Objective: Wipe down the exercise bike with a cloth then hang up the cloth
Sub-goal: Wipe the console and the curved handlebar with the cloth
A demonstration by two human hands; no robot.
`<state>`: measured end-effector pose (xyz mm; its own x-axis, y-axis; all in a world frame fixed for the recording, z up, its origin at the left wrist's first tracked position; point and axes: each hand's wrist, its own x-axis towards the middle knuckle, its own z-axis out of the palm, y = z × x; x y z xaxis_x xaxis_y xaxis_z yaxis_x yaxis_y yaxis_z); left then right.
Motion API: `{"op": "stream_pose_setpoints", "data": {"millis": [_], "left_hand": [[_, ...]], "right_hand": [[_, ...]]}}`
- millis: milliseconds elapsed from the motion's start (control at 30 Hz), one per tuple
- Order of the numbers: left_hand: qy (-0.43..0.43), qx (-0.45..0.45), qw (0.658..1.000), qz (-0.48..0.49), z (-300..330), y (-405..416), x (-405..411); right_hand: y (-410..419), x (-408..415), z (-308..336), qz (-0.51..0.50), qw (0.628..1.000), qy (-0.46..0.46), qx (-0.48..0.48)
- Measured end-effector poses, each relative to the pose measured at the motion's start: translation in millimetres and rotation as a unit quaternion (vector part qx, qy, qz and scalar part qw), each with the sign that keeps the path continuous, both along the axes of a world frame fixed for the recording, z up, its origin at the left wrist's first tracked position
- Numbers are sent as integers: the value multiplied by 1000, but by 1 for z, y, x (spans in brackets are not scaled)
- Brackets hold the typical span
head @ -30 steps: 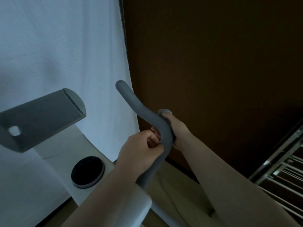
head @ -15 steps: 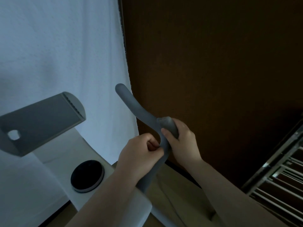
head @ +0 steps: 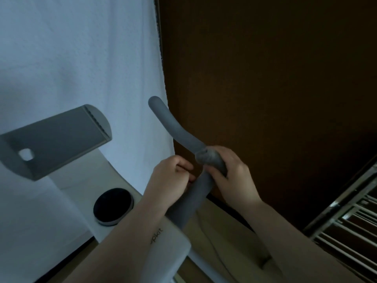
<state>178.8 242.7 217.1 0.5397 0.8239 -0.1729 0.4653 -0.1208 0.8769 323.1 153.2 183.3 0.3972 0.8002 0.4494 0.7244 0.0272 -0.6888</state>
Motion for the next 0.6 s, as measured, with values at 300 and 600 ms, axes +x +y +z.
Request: {"op": "stream_pose_setpoints", "data": {"millis": [300, 600], "left_hand": [[-13, -83, 996, 13, -3, 13, 4], [-41, -37, 998, 9, 2, 3, 1]], "right_hand": [[-25, -24, -5, 81, 995, -45, -26], [-24, -33, -14, 46, 998, -48, -4]]}}
